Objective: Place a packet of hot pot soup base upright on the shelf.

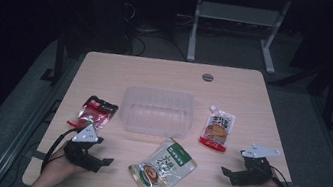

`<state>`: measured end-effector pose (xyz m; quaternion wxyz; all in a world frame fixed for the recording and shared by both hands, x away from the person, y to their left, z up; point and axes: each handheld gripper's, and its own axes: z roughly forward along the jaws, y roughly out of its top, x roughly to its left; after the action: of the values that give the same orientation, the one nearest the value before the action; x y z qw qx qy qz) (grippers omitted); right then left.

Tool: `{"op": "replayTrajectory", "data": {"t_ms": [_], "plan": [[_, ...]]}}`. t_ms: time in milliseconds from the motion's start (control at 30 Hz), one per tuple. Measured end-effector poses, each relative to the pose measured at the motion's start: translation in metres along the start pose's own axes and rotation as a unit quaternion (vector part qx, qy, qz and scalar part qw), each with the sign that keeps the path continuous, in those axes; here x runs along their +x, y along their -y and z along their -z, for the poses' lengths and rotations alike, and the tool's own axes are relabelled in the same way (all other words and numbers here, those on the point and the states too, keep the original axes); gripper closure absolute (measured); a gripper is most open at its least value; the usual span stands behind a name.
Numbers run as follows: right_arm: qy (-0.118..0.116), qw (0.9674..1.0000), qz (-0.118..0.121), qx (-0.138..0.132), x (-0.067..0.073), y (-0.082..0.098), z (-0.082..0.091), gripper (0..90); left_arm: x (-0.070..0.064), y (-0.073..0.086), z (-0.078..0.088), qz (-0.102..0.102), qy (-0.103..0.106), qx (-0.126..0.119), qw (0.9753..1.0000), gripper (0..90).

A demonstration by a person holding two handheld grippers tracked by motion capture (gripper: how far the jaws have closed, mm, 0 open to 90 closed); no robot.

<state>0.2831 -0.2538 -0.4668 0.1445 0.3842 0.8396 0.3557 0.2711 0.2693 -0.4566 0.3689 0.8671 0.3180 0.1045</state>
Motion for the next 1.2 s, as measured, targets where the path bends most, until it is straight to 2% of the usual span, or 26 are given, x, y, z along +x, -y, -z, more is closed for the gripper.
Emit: {"op": "replayTrajectory", "data": {"t_ms": [200,333,433,633,767,800,933,1000,1033,1200], "plan": [[0.003,1.0000,-0.001,0.000,0.000,0.000,0.000,4.5,0.000,0.000,0.001,0.003,0.004,0.002,1.0000,13.4],[0.003,1.0000,0.002,-0.001,0.002,0.000,0.002,4.6,0.001,-0.002,0.005,0.007,0.002,-0.006,1.0000,14.1],[-0.002,1.0000,0.005,0.000,0.003,0.000,0.002,4.5,0.004,-0.002,0.005,0.018,-0.002,-0.002,0.9998,14.5],[-0.005,1.0000,0.007,-0.002,0.005,-0.001,0.001,3.9,0.013,-0.003,0.010,0.033,-0.023,0.004,0.9992,14.5],[-0.004,1.0000,-0.002,0.003,0.004,-0.001,-0.001,2.5,0.019,-0.005,0.018,0.039,-0.035,0.005,0.9986,14.5],[-0.007,1.0000,0.000,0.005,0.004,-0.001,-0.001,2.5,0.022,-0.007,0.021,0.050,-0.039,-0.001,0.9980,14.5],[-0.005,1.0000,0.004,0.001,0.005,-0.002,0.000,2.5,0.028,-0.008,0.026,0.061,-0.049,-0.008,0.9969,14.6],[-0.006,1.0000,0.003,-0.001,0.005,-0.002,0.001,2.5,0.034,-0.011,0.030,0.061,-0.067,-0.007,0.9959,14.6],[-0.006,1.0000,0.003,-0.001,0.005,-0.002,0.001,2.5,0.034,-0.011,0.030,0.061,-0.067,-0.007,0.9959,14.6],[-0.009,1.0000,0.004,0.000,0.006,-0.002,-0.001,2.4,0.046,-0.013,0.035,0.084,-0.088,-0.026,0.9922,14.6]]}}
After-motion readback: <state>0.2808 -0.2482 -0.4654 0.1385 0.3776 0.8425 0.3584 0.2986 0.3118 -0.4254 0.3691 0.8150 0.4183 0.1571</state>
